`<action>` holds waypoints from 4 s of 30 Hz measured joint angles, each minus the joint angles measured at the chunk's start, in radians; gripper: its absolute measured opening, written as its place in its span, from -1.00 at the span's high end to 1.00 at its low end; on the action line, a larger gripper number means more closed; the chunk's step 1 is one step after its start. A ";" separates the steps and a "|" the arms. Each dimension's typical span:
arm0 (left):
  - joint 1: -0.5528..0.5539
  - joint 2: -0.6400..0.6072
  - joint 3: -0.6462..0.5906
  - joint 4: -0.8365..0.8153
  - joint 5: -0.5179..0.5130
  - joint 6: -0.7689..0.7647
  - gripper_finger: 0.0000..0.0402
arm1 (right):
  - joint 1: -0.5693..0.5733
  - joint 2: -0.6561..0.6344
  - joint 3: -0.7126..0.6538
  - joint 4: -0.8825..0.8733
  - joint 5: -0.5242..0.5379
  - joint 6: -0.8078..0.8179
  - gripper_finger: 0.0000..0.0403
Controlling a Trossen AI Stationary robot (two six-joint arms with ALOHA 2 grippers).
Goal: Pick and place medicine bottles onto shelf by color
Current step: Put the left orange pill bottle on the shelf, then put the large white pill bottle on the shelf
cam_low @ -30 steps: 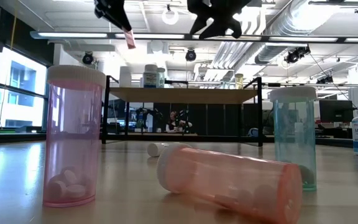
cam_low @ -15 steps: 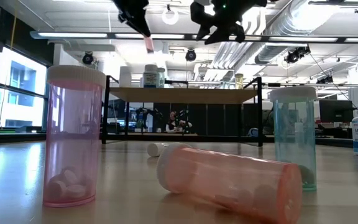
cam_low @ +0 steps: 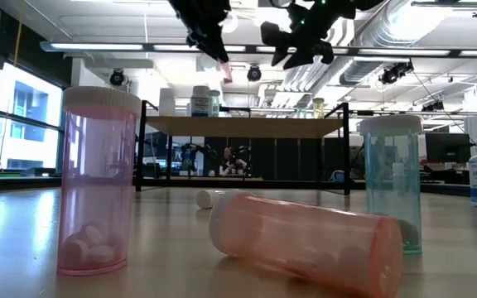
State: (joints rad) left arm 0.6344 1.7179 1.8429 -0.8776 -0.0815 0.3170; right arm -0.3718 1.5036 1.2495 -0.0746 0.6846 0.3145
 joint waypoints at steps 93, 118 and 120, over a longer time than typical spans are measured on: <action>-0.115 0.192 -0.001 -0.044 0.040 -0.052 0.11 | -0.079 0.000 -0.001 -0.178 -0.076 0.111 0.27; -0.119 0.177 0.000 -0.047 -0.009 -0.033 0.10 | -0.080 0.000 -0.001 -0.180 -0.076 0.111 0.27; -0.120 0.177 0.000 -0.047 -0.009 -0.034 0.10 | -0.080 0.000 -0.001 -0.180 -0.076 0.111 0.27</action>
State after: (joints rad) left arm 0.5148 1.8946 1.8431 -0.9241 -0.0902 0.2832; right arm -0.4519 1.5036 1.2488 -0.2546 0.6086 0.4259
